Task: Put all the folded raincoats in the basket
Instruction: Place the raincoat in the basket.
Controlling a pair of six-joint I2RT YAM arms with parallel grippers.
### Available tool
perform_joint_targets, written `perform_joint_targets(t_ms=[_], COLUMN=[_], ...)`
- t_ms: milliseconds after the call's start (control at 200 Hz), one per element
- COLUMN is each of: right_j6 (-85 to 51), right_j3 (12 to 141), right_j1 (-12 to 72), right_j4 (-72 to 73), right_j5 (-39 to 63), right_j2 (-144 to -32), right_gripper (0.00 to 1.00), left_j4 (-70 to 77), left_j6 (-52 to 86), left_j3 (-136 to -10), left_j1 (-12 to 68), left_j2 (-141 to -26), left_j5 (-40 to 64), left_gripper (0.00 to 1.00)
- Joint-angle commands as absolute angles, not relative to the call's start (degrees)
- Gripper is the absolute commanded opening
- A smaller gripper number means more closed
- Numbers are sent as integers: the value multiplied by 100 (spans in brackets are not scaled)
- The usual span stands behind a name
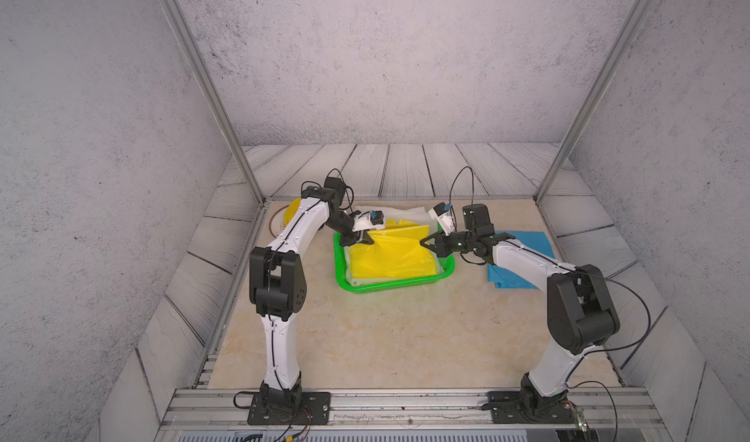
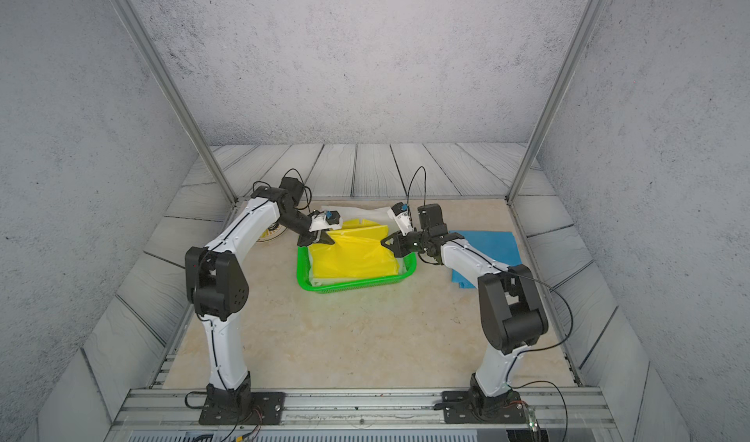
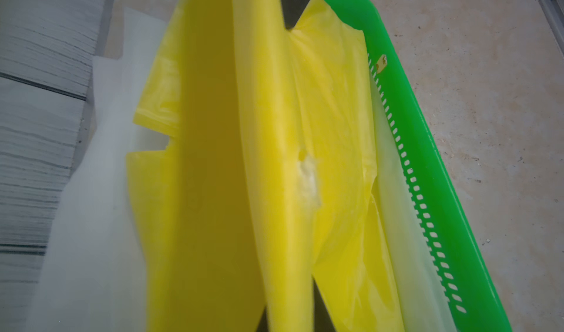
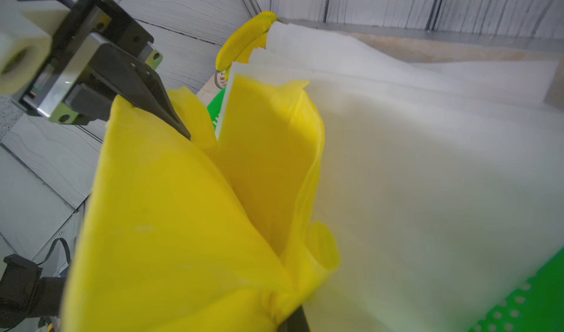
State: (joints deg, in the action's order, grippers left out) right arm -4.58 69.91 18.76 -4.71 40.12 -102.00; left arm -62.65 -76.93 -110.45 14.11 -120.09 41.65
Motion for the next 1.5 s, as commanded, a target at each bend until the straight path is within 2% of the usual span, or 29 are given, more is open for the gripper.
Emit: perform_joint_targets(t_ms=[0, 95, 135, 180, 230, 275, 330, 395, 621, 756, 816, 946, 1126, 1251, 1376, 1466, 1491], right_j6=[-523, -528, -597, -700, -838, -948, -1007, -1062, -786, -818, -894, -1131, -993, -802, -1077, -1516, -1605], right_j3=[7287, 7515, 7571, 7632, 7724, 7790, 7805, 7809, 8288, 8526, 8535, 8346, 7913, 8148, 8478, 8370, 8301], right_j1=[1574, 1582, 1589, 1586, 1577, 1584, 1598, 1616, 1976, 2258, 2330, 2367, 2367, 2371, 2325, 2220, 2166], right_j4=[-1233, -1381, -1358, -1346, -1380, -1353, -1192, -956, -1498, -1861, -1891, -1786, -1697, -2410, -3488, -3909, -3993], right_j5=[3511, 3515, 3469, 3343, 3128, 3042, 3157, 3358, 3167, 2470, 2107, 1370, 654, 249, -1151, -2534, -2793], right_j2=[-10516, -10811, -10899, -10974, -11049, -11111, -11136, -11127, -11316, -11526, -11541, -11334, -10457, -9891, -9624, -9563, -9563], right_gripper=[0, 0, 0, 0, 10, 22, 32, 37, 38, 37, 37, 37, 52, 62, 72, 86, 87], left_j4=[-6578, -6317, -6181, -5999, -5716, -5403, -5090, -4820, -4504, -3927, -3361, -2626, -2356, -2564, -3298, -3465, -3428], left_j6=[-7570, -7257, -7140, -6995, -6769, -6524, -6301, -6101, -5869, -5625, -5345, -4698, -4008, -3626, -3472, -3449, -3397], left_j3=[-11228, -11285, -11285, -11270, -11223, -11153, -11044, -10878, -10093, -9326, -8844, -8325, -8379, -8400, -8415, -8079, -7940], left_j1=[1204, 1204, 1189, 1171, 1144, 1113, 1058, 990, 897, 880, 891, 926, 1015, 1011, 1002, 993, 993], left_j2=[-12171, -12269, -12254, -12199, -12097, -11958, -11765, -11486, -10558, -10083, -9934, -9980, -10247, -10101, -9713, -9239, -9086], left_j5=[3874, 3702, 3710, 3726, 3730, 3718, 3726, 3797, 4122, 4216, 4307, 4550, 4404, 4232, 4000, 3577, 3459], left_gripper=[18, 52, 59, 62, 70, 75, 76, 78, 78, 78, 83, 84, 83, 84, 86, 88, 88])
